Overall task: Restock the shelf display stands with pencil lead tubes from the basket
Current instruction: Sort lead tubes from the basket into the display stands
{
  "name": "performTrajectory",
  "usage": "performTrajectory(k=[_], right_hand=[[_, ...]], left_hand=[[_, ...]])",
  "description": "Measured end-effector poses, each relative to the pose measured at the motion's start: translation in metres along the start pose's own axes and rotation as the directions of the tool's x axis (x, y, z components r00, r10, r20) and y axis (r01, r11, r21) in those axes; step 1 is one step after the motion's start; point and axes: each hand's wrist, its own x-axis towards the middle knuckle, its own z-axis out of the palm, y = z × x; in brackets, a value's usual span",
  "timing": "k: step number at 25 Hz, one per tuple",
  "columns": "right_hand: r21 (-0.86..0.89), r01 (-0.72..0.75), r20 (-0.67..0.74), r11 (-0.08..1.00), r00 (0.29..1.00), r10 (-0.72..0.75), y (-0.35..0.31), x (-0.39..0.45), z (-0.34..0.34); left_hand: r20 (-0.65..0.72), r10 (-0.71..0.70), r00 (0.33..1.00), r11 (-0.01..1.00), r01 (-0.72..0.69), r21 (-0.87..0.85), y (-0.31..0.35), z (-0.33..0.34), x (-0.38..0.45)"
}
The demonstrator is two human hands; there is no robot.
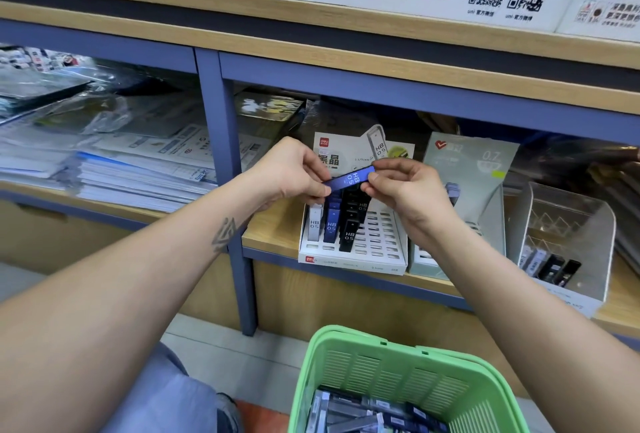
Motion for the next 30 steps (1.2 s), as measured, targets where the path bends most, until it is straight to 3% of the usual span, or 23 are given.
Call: performTrajectory(k=[3, 5, 8, 10, 13, 24, 30], right_hand=[[-0.085, 0.073, 0.025, 0.994, 0.997, -0.071, -0.007, 0.002, 0.007], [-0.281, 0.153, 0.066, 0.947, 0.988, -0.140, -0.009, 0.002, 0.010], [-0.625, 0.264, 0.166, 0.734, 0.964, -0.206, -0.007, 0.001, 0.016], [-0.726, 0.322, 0.234, 0.608, 0.947, -0.222, -0.002, -0.005, 0.023], [-0.780, 0.372, 0.281, 0.503, 0.927, -0.249, 0.010, -0.014, 0.029], [-0.798, 0.384, 0.316, 0.465, 0.923, -0.219, 0.017, -0.018, 0.026], [-0.838, 0.513, 0.435, 0.184, 0.834, -0.340, 0.021, -0.015, 0.032]], left_hand=[[0.049, 0.091, 0.995, 0.968, -0.100, 0.229, -0.003, -0.005, 0.000], [0.095, 0.145, 0.985, 0.901, -0.171, 0.399, -0.006, -0.009, 0.002], [0.125, 0.151, 0.981, 0.844, -0.194, 0.501, -0.014, -0.008, 0.005], [0.099, 0.179, 0.979, 0.787, -0.203, 0.583, -0.018, -0.004, 0.006], [0.096, 0.211, 0.973, 0.733, -0.222, 0.642, -0.022, 0.001, 0.008], [0.128, 0.203, 0.971, 0.709, -0.236, 0.664, -0.022, 0.002, 0.013], [0.144, 0.200, 0.969, 0.703, -0.244, 0.668, -0.021, 0.003, 0.014]])
